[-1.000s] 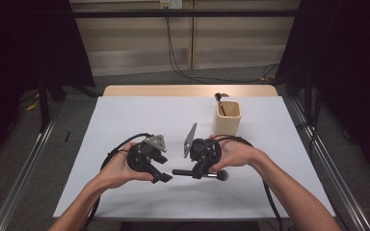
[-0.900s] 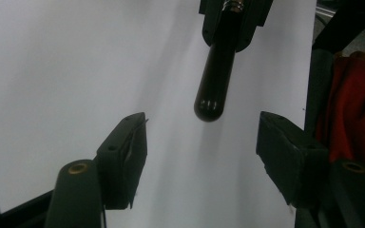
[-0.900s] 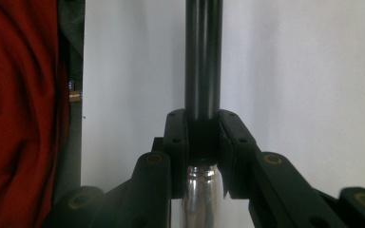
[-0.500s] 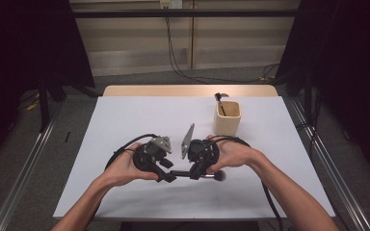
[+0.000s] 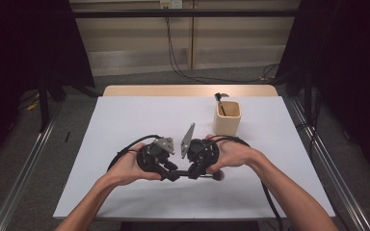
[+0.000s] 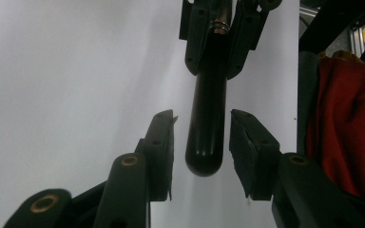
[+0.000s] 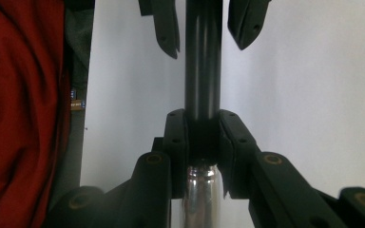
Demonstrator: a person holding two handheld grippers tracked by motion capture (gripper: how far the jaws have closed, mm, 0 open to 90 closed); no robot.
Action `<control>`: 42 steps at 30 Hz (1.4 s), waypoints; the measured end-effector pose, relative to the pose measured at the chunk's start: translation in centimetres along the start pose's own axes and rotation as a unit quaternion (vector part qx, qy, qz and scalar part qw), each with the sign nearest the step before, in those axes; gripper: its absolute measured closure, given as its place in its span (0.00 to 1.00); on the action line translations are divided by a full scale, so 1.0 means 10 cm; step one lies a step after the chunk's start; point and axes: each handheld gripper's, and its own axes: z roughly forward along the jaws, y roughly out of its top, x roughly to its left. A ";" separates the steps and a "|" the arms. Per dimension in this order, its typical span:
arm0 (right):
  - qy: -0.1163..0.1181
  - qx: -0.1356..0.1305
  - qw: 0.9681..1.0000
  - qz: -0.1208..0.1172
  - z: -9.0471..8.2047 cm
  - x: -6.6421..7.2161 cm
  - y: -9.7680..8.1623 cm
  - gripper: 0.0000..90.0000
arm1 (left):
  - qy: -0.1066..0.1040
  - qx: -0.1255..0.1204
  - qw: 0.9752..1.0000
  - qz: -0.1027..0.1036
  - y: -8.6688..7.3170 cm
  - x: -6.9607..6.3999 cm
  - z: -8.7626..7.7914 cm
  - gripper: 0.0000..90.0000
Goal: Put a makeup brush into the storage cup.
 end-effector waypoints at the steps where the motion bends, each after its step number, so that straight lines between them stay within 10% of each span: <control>1: -0.001 -0.002 1.000 0.002 0.00 0.00 0.00 0.84 | 0.000 -0.001 1.000 0.000 0.00 0.00 0.00 0.74; 19: -0.011 -0.016 1.000 -0.022 -0.02 -0.01 -0.04 0.82 | -0.014 -0.007 1.000 0.012 -0.02 0.02 0.00 0.83; 42: -0.037 -0.073 0.996 0.030 -0.10 -0.04 -0.20 0.22 | -0.005 -0.024 1.000 -0.009 -0.12 0.08 -0.06 0.83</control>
